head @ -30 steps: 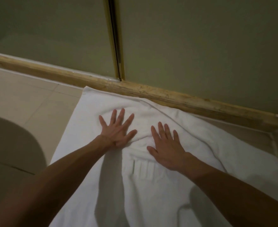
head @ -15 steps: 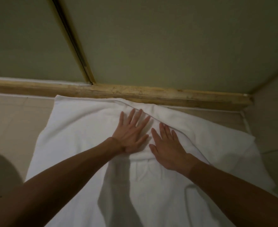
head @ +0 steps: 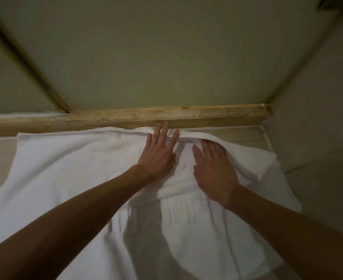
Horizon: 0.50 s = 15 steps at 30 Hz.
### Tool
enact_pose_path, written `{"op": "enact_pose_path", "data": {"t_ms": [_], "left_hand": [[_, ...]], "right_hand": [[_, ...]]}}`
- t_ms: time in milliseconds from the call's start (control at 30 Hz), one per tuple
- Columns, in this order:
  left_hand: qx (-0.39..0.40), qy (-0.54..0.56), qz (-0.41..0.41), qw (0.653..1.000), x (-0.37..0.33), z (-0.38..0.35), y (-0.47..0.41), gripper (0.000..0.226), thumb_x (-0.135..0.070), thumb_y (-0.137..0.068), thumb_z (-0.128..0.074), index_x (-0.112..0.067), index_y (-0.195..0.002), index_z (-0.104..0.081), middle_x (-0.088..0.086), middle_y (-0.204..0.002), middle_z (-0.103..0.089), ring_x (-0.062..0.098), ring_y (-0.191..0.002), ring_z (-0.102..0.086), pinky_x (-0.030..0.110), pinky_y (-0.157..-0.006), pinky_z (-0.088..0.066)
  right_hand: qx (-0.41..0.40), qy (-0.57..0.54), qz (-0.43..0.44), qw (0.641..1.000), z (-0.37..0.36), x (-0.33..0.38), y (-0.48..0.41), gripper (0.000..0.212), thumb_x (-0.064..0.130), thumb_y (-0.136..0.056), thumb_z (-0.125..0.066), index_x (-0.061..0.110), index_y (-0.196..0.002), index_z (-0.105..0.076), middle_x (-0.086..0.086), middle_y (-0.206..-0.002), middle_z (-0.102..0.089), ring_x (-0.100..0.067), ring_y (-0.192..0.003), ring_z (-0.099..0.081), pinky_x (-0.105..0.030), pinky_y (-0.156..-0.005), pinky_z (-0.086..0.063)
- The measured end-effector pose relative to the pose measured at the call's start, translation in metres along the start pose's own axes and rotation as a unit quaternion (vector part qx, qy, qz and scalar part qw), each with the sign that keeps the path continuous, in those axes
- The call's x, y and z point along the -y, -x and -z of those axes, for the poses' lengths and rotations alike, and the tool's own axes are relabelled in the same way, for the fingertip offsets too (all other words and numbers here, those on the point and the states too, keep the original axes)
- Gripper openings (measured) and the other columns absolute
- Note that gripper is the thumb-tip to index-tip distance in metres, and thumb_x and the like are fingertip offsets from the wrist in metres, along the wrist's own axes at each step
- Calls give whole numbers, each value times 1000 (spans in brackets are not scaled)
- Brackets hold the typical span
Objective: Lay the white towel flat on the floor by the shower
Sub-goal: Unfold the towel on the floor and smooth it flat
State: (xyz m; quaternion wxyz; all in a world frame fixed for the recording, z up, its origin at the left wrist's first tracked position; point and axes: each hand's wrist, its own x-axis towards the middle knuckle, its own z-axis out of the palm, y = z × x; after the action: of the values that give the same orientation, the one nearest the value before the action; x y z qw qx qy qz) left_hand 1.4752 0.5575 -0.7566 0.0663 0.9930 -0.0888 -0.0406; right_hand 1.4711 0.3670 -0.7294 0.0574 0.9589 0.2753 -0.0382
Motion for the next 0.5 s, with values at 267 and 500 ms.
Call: {"op": "enact_pose_path", "data": {"t_ms": [267,500], "left_hand": [[-7,-43,-53,998,-16,-11,-15,77,-47,-88,-25,-26,-150,15,6,-153,32,24,-140,33,62,-107,19],[23,-43,-69,996,-36,-22,-31,72,-60,-92,-17,-29,-152,8,2,-158,24,26,-141,31,69,-104,20]], "right_hand": [[82,28,-124,989,-8,-76,-19,61,44,-99,-20,16,-152,-8,-17,-159,6,-36,-146,5,-51,-117,4],[144,-31,-155,977,-24,-88,-24,67,51,-98,-18,18,-151,5,-13,-160,8,-34,-146,7,-49,-117,3]]}}
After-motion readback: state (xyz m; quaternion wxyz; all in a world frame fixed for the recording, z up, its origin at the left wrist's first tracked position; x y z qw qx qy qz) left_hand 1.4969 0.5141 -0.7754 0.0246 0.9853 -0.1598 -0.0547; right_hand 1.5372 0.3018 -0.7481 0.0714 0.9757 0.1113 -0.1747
